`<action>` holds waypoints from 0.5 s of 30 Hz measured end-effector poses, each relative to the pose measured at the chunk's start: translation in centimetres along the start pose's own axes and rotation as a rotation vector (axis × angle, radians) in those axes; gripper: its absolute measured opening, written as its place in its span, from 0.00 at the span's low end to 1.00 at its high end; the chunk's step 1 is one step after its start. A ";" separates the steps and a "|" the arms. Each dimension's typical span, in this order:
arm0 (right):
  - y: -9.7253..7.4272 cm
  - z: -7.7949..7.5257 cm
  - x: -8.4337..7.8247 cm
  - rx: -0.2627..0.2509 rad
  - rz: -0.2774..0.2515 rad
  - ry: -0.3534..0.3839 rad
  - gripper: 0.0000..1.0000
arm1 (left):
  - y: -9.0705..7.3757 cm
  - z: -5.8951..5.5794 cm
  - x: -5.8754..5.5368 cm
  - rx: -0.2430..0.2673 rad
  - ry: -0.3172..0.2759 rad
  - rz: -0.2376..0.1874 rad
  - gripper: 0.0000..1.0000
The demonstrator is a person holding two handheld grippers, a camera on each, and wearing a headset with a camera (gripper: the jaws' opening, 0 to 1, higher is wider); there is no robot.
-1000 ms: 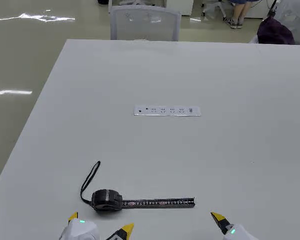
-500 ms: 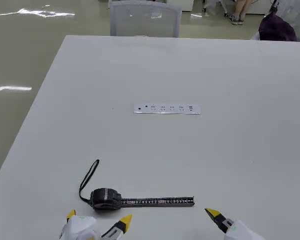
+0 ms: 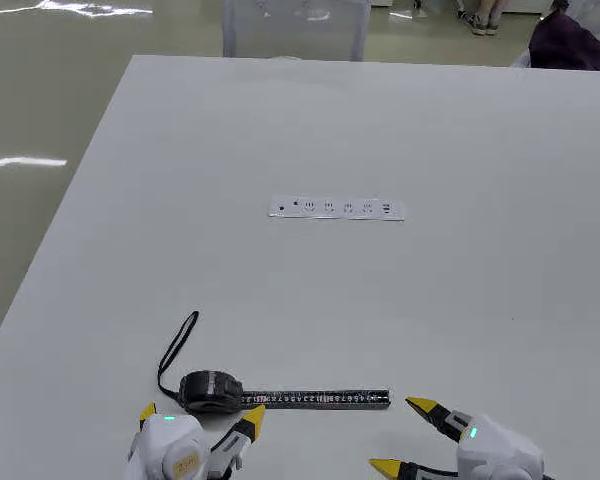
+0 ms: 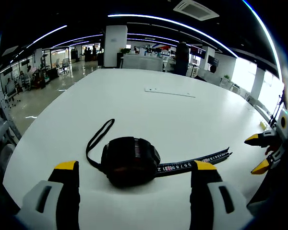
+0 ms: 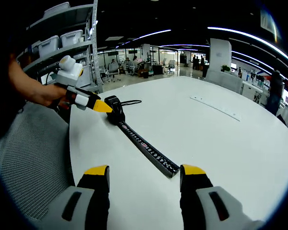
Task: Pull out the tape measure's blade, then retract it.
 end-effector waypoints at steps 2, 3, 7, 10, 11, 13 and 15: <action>0.1 -0.4 0.0 0.018 0.007 -0.028 0.58 | 0.2 0.0 0.1 0.003 -0.008 -0.005 0.95; 0.2 -0.5 0.0 0.025 0.011 -0.032 0.58 | 0.4 0.0 0.0 0.004 -0.010 -0.003 0.95; 0.5 -1.3 -0.3 0.054 0.032 -0.069 0.57 | 0.9 -0.1 -0.3 0.006 0.068 0.025 0.94; 0.6 -1.8 -0.4 0.074 0.042 -0.084 0.55 | 1.1 -0.4 -0.3 -0.002 0.054 0.021 0.89; 0.7 -2.0 -0.5 0.077 0.046 -0.092 0.55 | 1.1 -0.4 -0.3 -0.002 0.054 0.022 0.91; 0.8 -2.5 -0.6 0.088 0.051 -0.109 0.54 | 1.1 -0.4 -0.1 0.000 0.046 0.013 0.91; 0.9 -3.0 -0.6 0.096 0.056 -0.121 0.54 | 1.3 -0.4 0.0 0.000 0.042 0.014 0.91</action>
Point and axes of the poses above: the centre of the closed fingertips' face, and the gripper's own axes: y roughly forward along the fingers, z roughly to its left, x roughly out of its top, the point moved 5 cm from there along -y, roughly backward along the fingers, and after that the axes turned 7 degrees about z, right-handed, at the moved point
